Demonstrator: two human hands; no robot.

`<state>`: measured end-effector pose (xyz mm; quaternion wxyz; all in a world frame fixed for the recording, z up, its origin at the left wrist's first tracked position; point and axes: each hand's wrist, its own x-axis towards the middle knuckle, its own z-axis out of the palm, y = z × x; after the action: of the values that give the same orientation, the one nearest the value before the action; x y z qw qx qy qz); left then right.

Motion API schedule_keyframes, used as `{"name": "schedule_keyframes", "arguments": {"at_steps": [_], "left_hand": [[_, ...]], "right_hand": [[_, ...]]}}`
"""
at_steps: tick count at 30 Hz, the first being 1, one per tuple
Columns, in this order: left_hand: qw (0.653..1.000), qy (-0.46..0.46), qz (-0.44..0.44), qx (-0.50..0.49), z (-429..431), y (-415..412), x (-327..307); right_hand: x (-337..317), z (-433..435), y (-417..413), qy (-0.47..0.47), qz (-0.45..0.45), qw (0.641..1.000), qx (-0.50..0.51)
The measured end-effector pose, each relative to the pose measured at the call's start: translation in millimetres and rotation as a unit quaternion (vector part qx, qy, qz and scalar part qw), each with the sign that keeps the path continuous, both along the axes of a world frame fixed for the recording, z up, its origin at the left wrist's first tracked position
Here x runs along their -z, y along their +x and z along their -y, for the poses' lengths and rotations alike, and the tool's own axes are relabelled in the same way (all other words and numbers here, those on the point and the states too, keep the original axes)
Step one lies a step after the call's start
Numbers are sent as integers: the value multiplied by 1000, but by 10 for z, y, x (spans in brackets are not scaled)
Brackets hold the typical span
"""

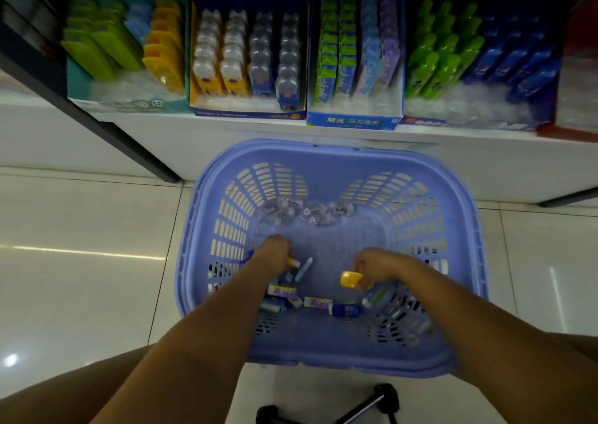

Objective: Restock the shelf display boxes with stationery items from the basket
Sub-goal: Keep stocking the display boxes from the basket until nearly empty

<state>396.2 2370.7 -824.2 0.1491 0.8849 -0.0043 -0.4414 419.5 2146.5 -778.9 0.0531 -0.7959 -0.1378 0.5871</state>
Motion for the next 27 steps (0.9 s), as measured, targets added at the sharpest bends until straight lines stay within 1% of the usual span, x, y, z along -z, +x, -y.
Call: {"name": "schedule_keyframes", "arguments": {"at_steps": [2,3,5,7,8,10,11,15,16,18,20,23,25,27], "left_hand": [[998,-22,-14,-51,-24,-21,-29],[996,-39,-13,-84,-37,-26,-60],[986,-83,2,-147,-75,-1,-140],[967,-152,14,-203,-87,104,-338],[946,-200,17,-253,-88,155,-486],[878,-310,14,-364,-118,252,-779],[843,-358,13,-402,-156,278,-936],[711,-504,38,-489,-374,242,-1547],[687,-526,57,-499,-430,221,-1691],[658,-543,113,-509,-535,195,-1941],[633,-542,186,-520,-638,173,-2138],[575,-536,273,-555,-810,117,-2301],[537,-527,302,-586,-906,66,-2329],[507,-519,308,-616,-987,22,-2320]], "right_hand": [[-132,27,123,88,0,989,118],[-223,28,157,126,-12,975,183],[-422,13,201,199,-44,931,303],[-619,-6,223,261,-58,890,369],[-728,-28,230,288,-51,880,375],[-954,-106,251,333,-12,870,364],[-1065,-158,265,353,16,863,361],[-1474,-436,332,433,118,815,367],[-1579,-525,360,457,144,802,356],[-1788,-736,445,487,213,785,318],[-1968,-998,563,502,271,767,295],[-2155,-1481,777,505,354,736,279],[-2222,-1811,924,512,400,716,254],[-2249,-2105,1034,499,446,717,196]]}}
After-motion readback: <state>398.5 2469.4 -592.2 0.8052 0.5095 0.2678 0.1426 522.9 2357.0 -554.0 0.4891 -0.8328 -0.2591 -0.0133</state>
